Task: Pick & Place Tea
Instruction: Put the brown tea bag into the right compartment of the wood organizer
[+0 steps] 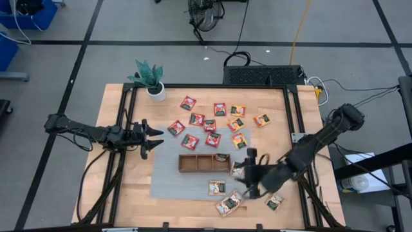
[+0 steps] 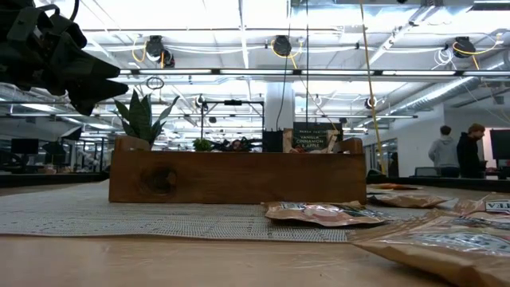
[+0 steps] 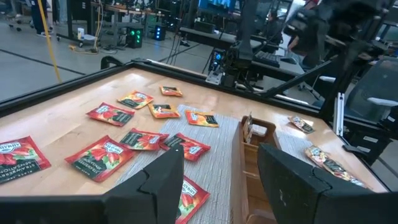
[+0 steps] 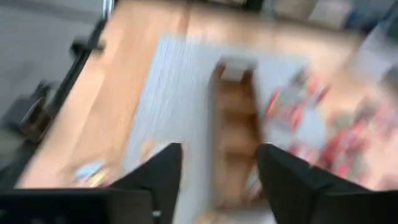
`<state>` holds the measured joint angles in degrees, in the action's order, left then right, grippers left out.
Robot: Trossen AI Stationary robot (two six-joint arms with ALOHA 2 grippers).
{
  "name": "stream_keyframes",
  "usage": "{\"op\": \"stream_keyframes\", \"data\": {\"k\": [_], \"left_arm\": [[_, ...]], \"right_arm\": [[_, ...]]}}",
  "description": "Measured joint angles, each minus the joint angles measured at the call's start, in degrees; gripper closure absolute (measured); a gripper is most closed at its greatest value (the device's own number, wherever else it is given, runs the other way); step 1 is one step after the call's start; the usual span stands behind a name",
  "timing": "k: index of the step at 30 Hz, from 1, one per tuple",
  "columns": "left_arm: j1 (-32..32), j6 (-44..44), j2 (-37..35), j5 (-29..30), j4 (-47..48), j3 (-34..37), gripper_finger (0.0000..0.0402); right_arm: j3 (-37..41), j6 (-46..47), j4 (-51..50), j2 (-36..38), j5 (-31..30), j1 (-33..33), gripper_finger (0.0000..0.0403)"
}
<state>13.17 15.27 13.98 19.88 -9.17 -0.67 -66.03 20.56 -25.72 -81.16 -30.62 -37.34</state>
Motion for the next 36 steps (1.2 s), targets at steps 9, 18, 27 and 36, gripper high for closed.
{"op": "stream_keyframes", "data": {"k": [9,18,27,36], "left_arm": [[0.0,0.0,0.0,0.0,0.0,0.0,0.0197],[0.0,0.0,0.0,0.0,0.0,0.0,0.0197],[0.0,0.0,0.0,0.0,-0.1,0.0,0.0197],[0.0,0.0,0.0,0.0,0.0,0.0,0.0197]], "right_arm": [[-10.2,29.1,-11.1,-14.1,26.2,1.7,0.0150],[7.3,44.0,10.1,-12.5,26.3,0.7,0.0167],[15.9,48.0,19.5,-11.9,26.4,0.1,0.0177],[16.0,47.1,20.4,-11.9,26.5,0.1,0.0183]]}}
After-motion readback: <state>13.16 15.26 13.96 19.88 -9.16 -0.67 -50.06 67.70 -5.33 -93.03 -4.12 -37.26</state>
